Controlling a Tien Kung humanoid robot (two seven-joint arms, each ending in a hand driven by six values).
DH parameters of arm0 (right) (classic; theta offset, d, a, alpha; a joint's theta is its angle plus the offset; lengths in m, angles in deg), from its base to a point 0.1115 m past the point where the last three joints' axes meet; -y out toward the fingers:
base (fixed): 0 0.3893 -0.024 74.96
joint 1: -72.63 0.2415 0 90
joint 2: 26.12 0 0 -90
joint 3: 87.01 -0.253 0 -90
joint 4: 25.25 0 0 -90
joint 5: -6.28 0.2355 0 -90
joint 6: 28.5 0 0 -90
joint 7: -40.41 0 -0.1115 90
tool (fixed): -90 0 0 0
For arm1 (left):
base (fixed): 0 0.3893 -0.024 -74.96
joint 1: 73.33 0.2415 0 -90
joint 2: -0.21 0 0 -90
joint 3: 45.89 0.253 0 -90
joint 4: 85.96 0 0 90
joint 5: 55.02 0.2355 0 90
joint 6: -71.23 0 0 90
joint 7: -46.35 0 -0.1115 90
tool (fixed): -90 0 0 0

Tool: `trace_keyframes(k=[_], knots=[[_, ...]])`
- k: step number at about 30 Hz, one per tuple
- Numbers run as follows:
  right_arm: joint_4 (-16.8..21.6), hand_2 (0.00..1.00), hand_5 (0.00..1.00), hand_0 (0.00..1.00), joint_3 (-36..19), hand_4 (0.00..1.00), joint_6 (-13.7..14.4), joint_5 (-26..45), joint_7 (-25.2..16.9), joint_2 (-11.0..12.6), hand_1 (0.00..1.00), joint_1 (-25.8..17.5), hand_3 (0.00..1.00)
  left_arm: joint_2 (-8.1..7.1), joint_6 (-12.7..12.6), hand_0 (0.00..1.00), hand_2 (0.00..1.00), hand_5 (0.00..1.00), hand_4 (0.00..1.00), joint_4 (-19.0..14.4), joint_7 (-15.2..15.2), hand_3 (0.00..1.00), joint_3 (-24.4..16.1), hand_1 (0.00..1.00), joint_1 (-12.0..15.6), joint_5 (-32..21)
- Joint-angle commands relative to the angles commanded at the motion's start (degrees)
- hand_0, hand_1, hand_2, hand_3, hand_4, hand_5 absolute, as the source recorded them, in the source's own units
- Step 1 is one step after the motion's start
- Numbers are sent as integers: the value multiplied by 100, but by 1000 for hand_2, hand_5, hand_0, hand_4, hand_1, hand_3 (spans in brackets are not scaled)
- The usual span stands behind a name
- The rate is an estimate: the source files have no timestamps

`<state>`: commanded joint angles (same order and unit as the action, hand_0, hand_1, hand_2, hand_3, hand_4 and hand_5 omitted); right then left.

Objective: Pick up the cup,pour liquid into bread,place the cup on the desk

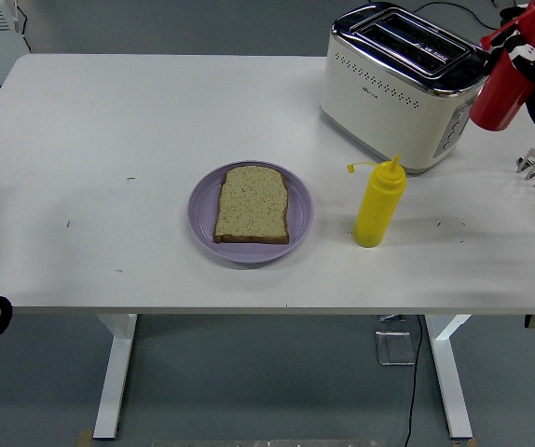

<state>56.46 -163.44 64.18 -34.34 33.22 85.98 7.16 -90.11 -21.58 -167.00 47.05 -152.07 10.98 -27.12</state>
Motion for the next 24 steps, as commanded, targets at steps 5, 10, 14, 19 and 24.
trace_keyframes(k=[5,10,14,19,24], knots=[[-68,319,202,155,-103,364,260,-300,-188,-6,221,-143,407,2,1,790,749,991,506,1,0,708,12,744,2,2],[-179,320,215,165,-68,365,639,-703,-560,25,225,-340,406,6,0,790,749,991,506,3,1,708,29,744,13,4],[-299,320,215,165,72,365,970,-936,-855,27,225,-439,406,7,2,790,749,989,505,3,1,709,43,744,18,6],[-532,324,242,229,375,378,1416,-927,-1383,14,239,-559,407,8,2,790,749,990,505,5,1,708,63,746,29,7],[-757,330,264,275,731,381,1652,-647,-1807,-16,246,-622,410,11,2,791,750,989,505,8,1,708,81,745,34,8]])
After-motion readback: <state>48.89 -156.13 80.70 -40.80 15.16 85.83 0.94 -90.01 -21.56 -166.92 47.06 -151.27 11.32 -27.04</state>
